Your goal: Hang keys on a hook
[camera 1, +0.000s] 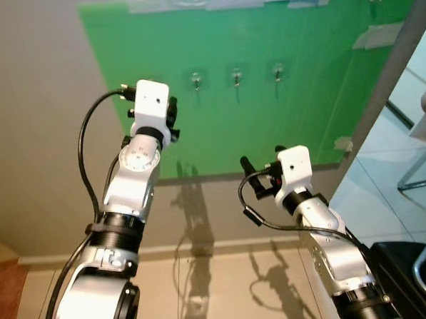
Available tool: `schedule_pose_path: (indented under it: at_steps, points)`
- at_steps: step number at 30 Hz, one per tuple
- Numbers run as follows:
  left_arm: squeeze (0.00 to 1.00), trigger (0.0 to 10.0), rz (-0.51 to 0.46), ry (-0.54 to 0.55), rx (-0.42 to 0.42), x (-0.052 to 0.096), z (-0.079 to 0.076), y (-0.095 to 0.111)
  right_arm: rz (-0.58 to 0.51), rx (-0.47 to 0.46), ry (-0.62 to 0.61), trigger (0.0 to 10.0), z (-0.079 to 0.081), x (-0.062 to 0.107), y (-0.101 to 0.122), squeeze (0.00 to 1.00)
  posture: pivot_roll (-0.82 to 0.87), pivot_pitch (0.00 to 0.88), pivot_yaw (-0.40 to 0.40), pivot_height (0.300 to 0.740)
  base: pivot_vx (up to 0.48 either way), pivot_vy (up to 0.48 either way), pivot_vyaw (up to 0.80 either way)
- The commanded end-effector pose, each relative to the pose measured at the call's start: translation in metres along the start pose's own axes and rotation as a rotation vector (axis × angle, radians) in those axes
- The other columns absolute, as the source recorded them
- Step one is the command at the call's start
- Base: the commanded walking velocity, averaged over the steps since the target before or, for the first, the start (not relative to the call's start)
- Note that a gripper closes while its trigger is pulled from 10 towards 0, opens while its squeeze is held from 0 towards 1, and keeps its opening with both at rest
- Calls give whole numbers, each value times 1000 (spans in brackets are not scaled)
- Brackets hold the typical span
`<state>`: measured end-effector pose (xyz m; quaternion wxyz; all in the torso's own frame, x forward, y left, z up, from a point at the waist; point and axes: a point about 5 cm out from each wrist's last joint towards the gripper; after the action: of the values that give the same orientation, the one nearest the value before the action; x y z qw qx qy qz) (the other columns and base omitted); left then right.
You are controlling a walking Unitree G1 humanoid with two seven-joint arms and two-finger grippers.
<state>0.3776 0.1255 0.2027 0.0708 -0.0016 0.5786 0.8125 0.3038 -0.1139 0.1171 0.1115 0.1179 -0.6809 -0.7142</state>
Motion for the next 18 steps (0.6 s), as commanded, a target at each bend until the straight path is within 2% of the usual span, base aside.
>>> schedule_pose_path:
  at_steps: [1,6,10,18]
  points:
    - [0,0,-44,-26,-14,-2,-7,13,2,12,-30,10000,-8,2,0,0,-57,0,21,740,0,0,0]
    - [0,0,-55,-11,-28,-8,-5,24,-1,21,-24,10000,-7,2,1,0,-59,0,18,740,0,0,0]
    - [0,0,-60,6,-56,-19,-1,36,1,25,-19,10000,-6,3,1,0,-70,0,20,740,0,0,0]
    - [0,0,-98,-37,-59,-36,-11,61,-1,33,-25,10000,-8,7,2,0,-109,0,45,740,0,0,0]
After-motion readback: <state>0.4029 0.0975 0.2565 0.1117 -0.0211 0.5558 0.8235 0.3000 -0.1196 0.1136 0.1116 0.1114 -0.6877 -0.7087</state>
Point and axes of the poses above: a point about 5 cm out from each wrist's last joint towards the gripper, its own x axis pointing back from the gripper into the wrist, its own y axis along the axis of the wrist's last joint, z = x × y, and after that the axes turned 7 degrees about -x, right-handed
